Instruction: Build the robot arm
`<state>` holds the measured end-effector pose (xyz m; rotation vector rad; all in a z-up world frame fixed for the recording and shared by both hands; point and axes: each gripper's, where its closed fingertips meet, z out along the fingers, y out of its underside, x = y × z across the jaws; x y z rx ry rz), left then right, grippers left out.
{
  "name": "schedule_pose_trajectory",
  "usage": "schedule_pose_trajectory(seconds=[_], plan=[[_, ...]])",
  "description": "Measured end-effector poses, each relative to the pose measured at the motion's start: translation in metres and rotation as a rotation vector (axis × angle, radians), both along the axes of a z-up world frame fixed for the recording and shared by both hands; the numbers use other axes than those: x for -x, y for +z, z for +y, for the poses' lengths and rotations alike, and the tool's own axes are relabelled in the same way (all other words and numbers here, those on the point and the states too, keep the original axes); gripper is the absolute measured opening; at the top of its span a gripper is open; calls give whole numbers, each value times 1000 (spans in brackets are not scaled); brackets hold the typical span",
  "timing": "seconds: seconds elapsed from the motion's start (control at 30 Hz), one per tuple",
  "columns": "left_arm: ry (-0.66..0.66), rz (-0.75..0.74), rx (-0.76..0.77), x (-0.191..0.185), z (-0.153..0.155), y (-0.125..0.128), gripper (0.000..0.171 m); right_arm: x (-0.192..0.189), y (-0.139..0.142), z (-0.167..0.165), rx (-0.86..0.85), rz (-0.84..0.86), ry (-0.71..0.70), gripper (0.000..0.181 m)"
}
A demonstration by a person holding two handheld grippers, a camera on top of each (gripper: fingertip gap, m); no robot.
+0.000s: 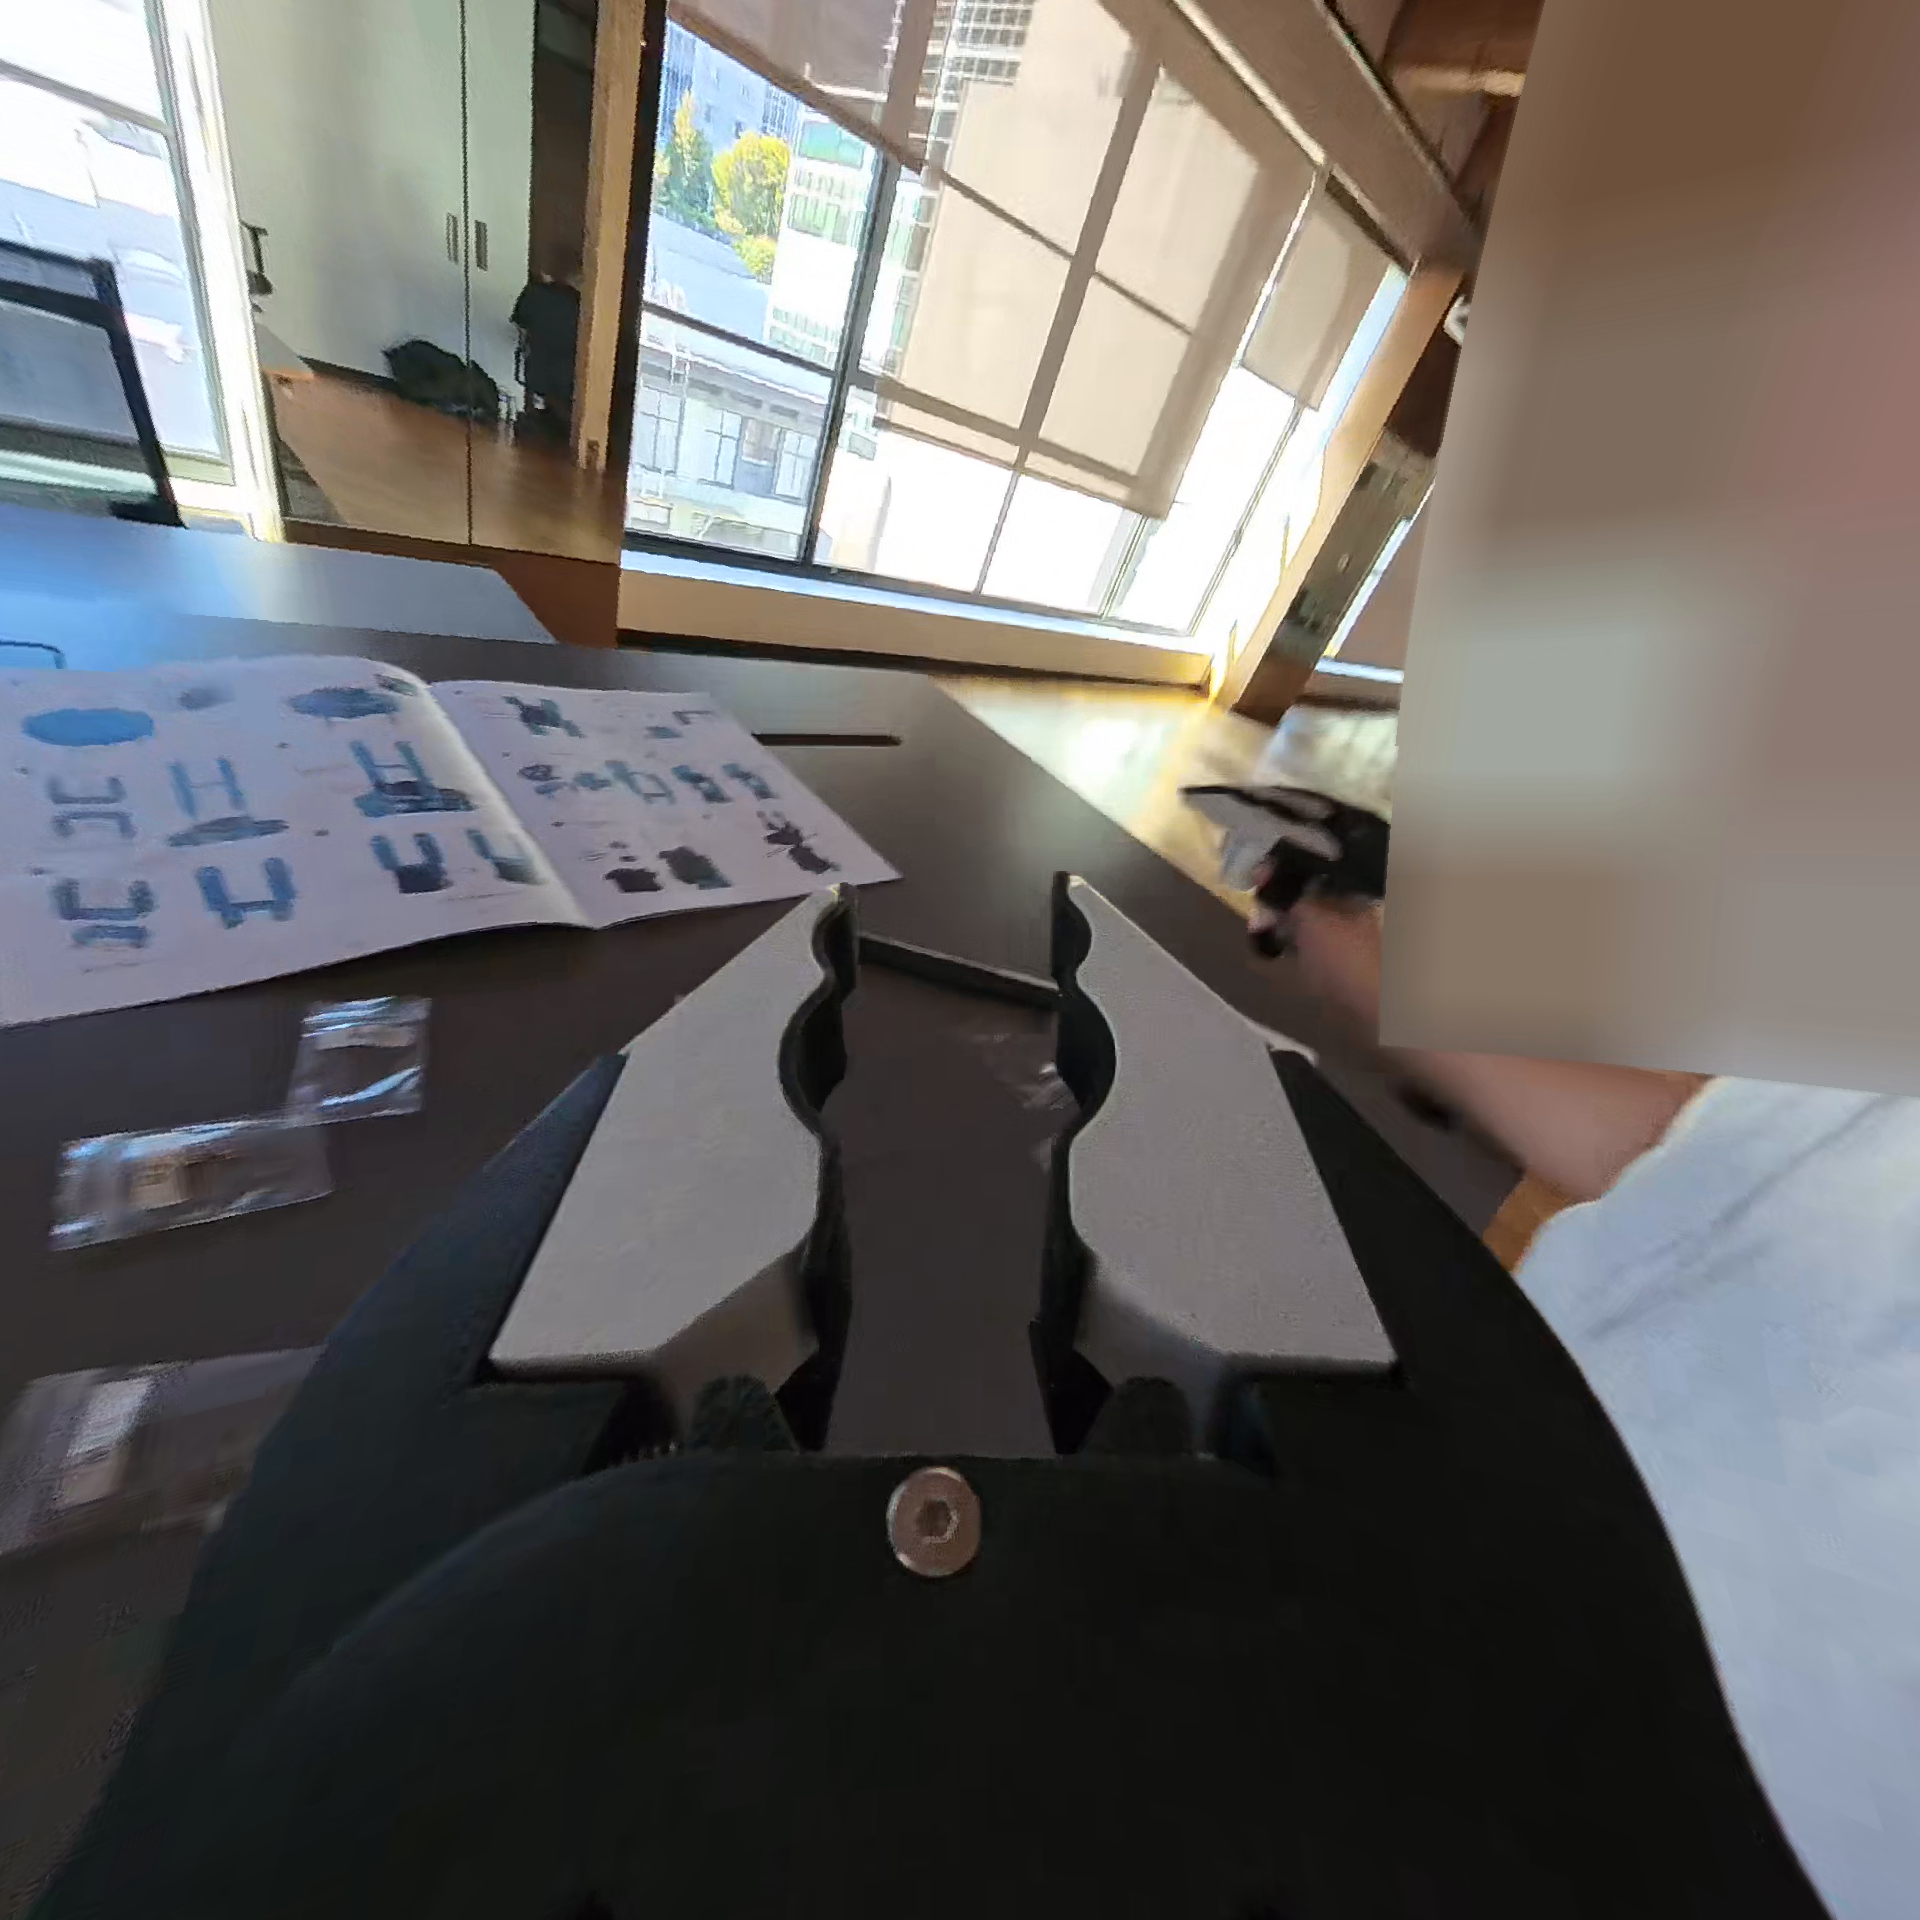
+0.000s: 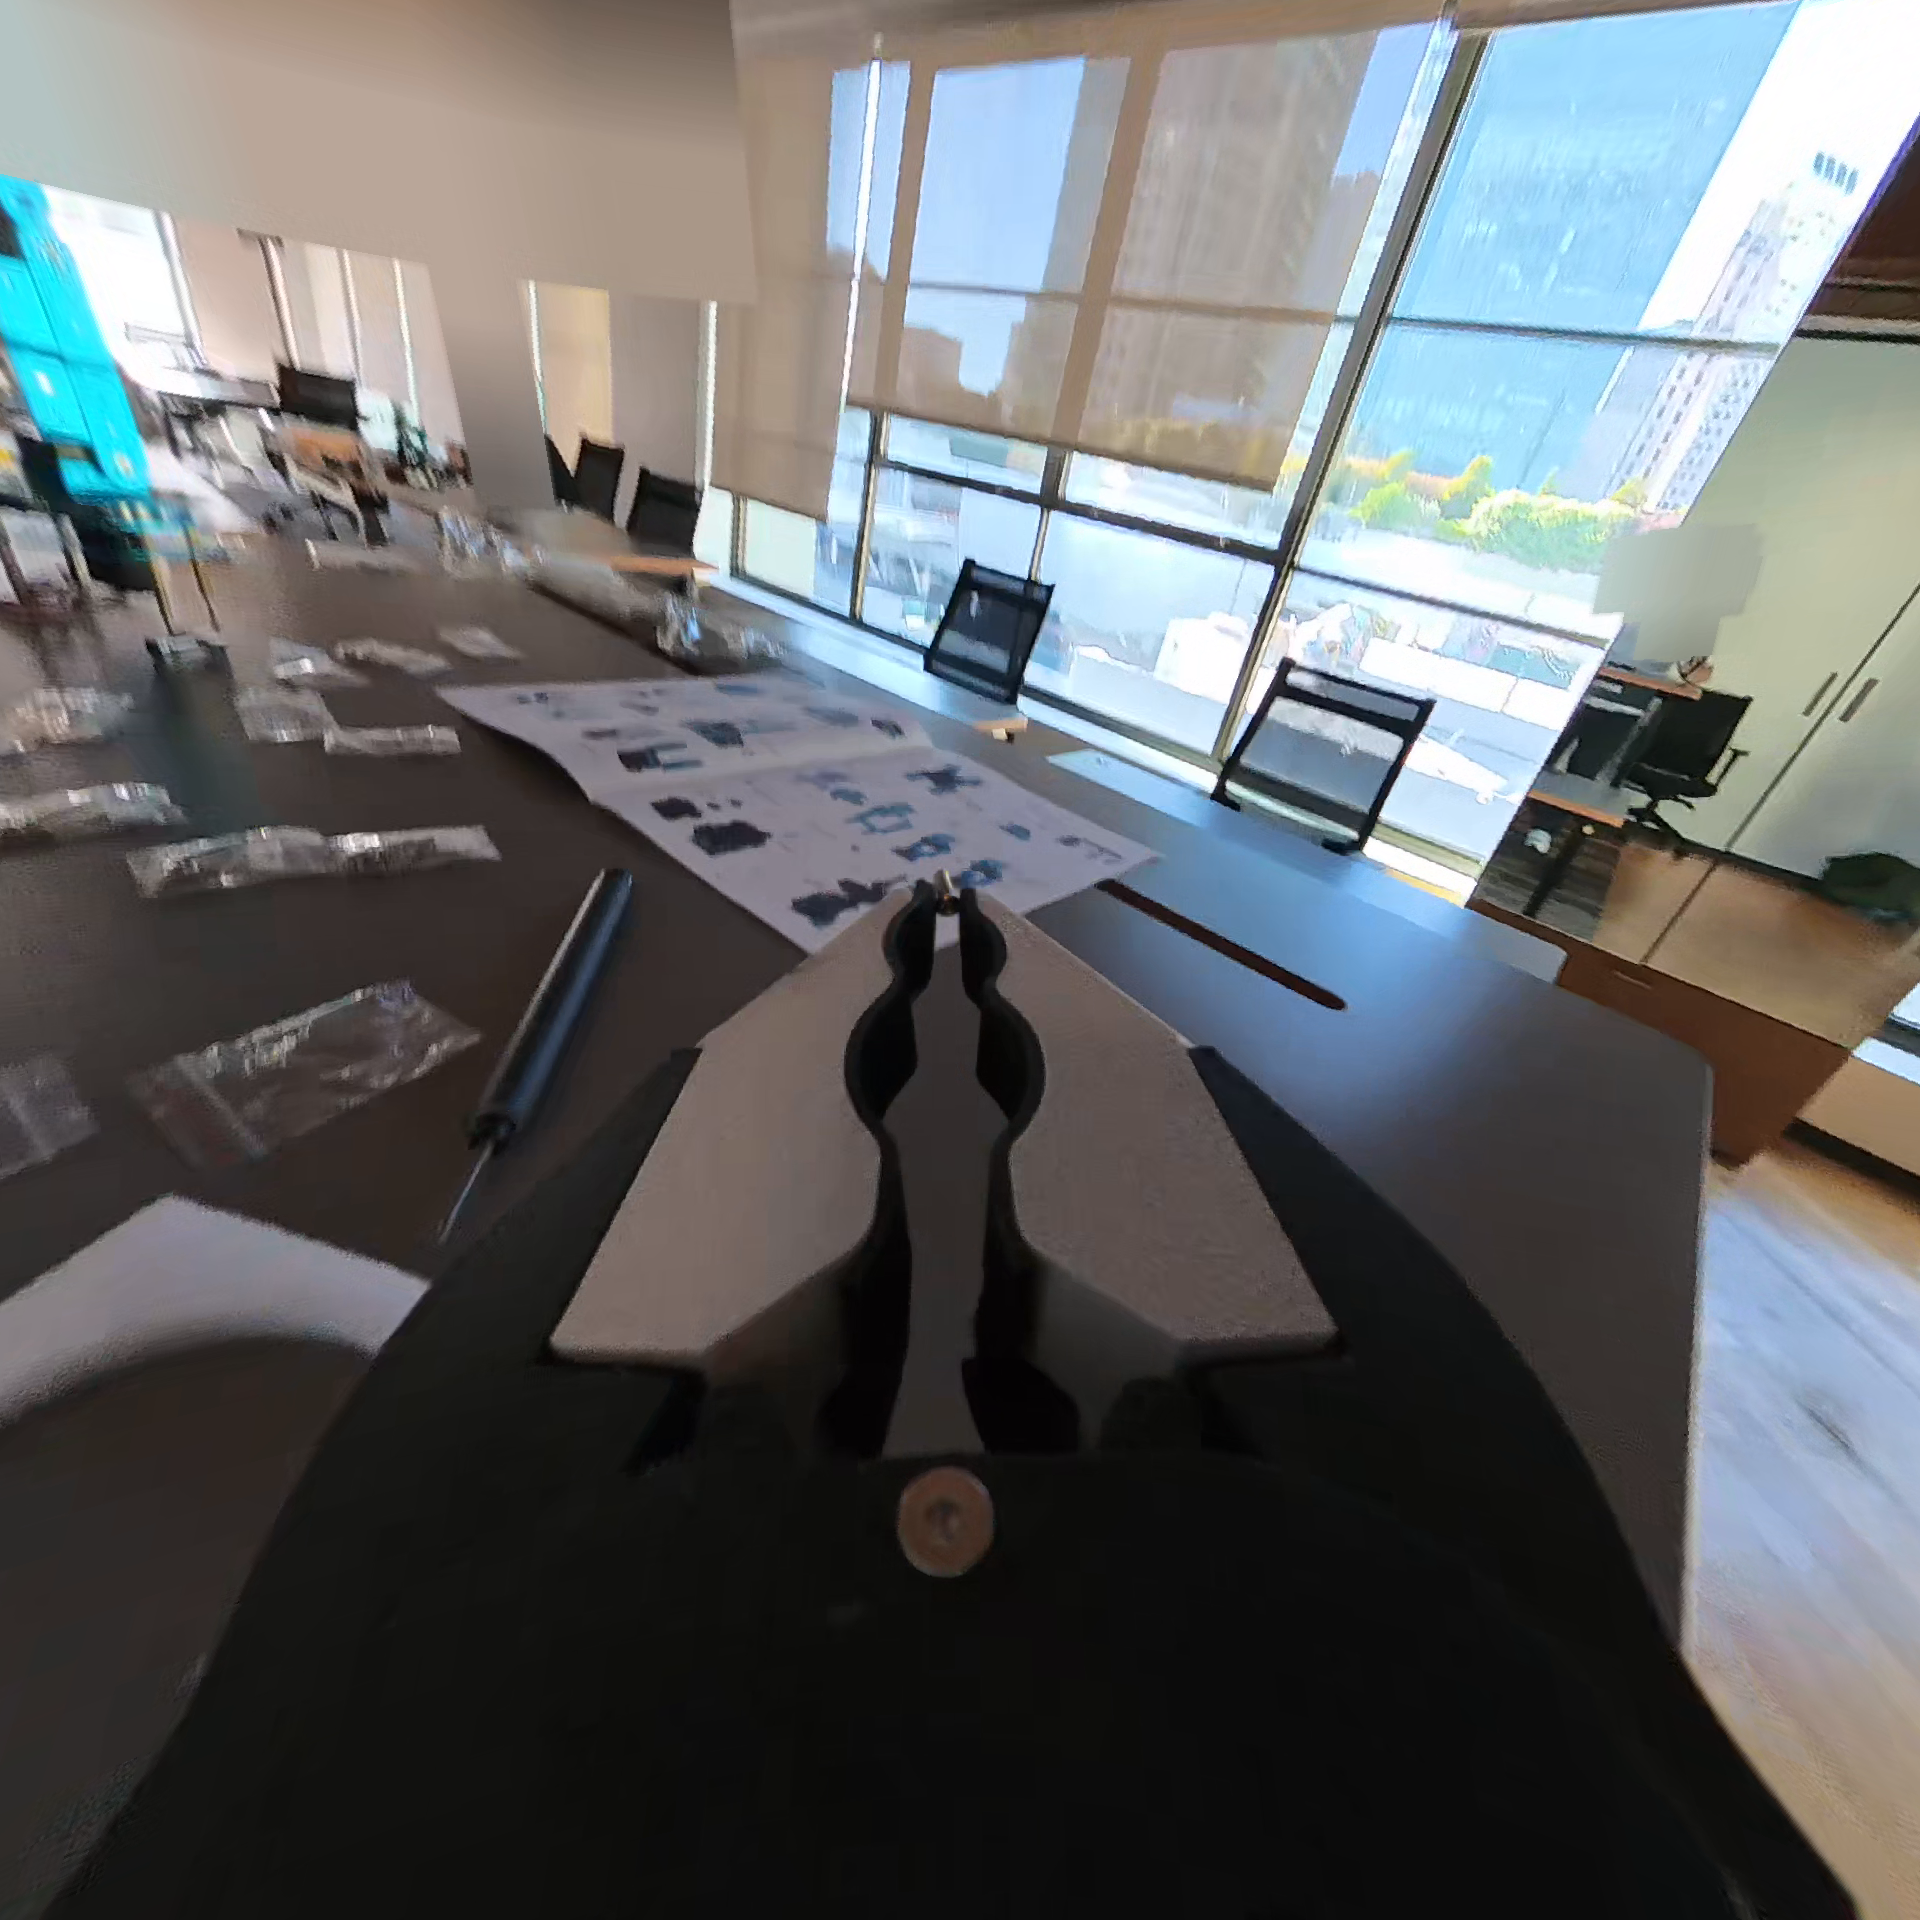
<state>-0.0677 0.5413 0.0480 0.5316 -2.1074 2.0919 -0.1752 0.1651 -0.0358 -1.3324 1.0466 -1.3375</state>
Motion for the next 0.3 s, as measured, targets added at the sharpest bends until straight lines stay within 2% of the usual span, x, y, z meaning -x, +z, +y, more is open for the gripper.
schedule_pose_trajectory(seconds=[0.07,0.17,0.3], plan=[[28,1,-10,3,-9,11,36,-9,4,0,-71,-57,23,2],[92,-51,-30,2,-21,25,39,-15,-9,6,-185,-36,87,2],[96,-58,-2,4,-44,34,49,-26,-18,-2,-299,-9,116,3]])
